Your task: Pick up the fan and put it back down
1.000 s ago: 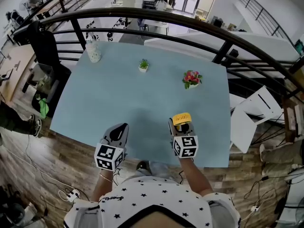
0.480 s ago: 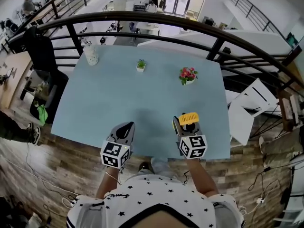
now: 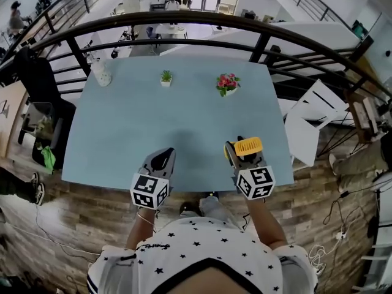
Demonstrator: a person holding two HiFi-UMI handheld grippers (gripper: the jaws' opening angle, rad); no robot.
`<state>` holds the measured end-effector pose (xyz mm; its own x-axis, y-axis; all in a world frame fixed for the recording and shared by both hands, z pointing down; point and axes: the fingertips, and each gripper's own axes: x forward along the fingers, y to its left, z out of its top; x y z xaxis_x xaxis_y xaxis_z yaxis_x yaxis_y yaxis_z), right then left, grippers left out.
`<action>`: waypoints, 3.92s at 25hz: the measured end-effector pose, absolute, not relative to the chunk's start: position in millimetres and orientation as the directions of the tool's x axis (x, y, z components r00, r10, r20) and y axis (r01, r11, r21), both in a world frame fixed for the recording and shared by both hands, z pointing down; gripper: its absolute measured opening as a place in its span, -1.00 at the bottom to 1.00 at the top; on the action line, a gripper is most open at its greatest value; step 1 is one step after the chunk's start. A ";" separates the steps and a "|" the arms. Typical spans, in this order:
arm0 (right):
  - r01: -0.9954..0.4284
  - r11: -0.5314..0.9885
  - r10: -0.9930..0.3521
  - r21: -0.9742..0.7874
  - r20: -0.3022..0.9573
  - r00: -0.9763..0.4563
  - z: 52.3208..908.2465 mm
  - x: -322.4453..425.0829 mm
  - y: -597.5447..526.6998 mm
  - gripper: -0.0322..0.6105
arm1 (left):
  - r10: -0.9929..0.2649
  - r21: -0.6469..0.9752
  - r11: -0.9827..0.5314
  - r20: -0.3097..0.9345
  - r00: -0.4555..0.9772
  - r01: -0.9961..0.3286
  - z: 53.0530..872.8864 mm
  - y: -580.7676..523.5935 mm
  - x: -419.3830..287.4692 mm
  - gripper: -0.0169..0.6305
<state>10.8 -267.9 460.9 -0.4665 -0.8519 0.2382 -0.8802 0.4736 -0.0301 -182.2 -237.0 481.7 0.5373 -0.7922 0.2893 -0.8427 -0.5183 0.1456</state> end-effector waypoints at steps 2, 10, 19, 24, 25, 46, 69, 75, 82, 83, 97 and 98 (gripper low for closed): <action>-0.883 0.469 -0.856 -0.023 0.235 -0.461 454.4 18.3 -266.3 -0.38 | -0.787 0.148 -0.531 0.280 0.550 -0.834 478.7 -241.5 -174.2 -0.86; -0.891 0.454 -0.860 -0.015 0.252 -0.443 445.6 51.4 -261.0 -0.38 | -0.760 0.153 -0.574 0.266 0.593 -0.804 470.1 -252.7 -135.6 -0.86; -0.893 0.449 -0.860 -0.027 0.258 -0.441 450.4 68.7 -266.0 -0.38 | -0.751 0.160 -0.575 0.285 0.595 -0.802 474.1 -257.2 -117.7 -0.86; -0.892 0.452 -0.857 -0.033 0.262 -0.444 452.6 73.1 -268.7 -0.38 | -0.751 0.158 -0.575 0.288 0.594 -0.803 474.4 -260.9 -112.5 -0.86; -0.891 0.452 -0.857 -0.033 0.262 -0.444 453.0 73.8 -269.1 -0.38 | -0.751 0.158 -0.575 0.288 0.595 -0.803 474.5 -261.0 -111.4 -0.86; -0.869 0.493 -0.831 -0.044 0.269 -0.486 460.6 72.9 -283.9 -0.38 | -0.776 0.156 -0.530 0.308 0.551 -0.833 480.5 -264.3 -114.4 -0.86; -0.837 0.546 -0.787 -0.039 0.319 -0.529 490.2 56.9 -327.8 -0.38 | -0.824 0.127 -0.454 0.317 0.470 -0.882 475.4 -281.3 -136.3 -0.86; -0.828 0.560 -0.768 -0.034 0.354 -0.534 513.7 48.7 -343.2 -0.38 | -0.841 0.115 -0.412 0.333 0.426 -0.904 475.8 -282.1 -150.5 -0.86; -0.814 0.579 -0.742 -0.033 0.393 -0.544 540.0 39.5 -356.9 -0.38 | -0.859 0.100 -0.371 0.341 0.382 -0.923 475.8 -282.5 -161.0 -0.86; -0.813 0.581 -0.739 -0.032 0.398 -0.544 543.4 39.0 -358.3 -0.38 | -0.860 0.099 -0.368 0.342 0.379 -0.925 476.1 -282.6 -161.0 -0.86; -0.815 0.579 -0.714 -0.018 0.472 -0.518 592.3 41.2 -372.4 -0.38 | -0.868 0.088 -0.333 0.361 0.342 -0.939 480.3 -281.3 -162.4 -0.86; -0.816 0.578 -0.712 -0.018 0.477 -0.515 595.8 40.8 -372.7 -0.38 | -0.868 0.088 -0.331 0.362 0.340 -0.939 480.7 -281.0 -163.0 -0.86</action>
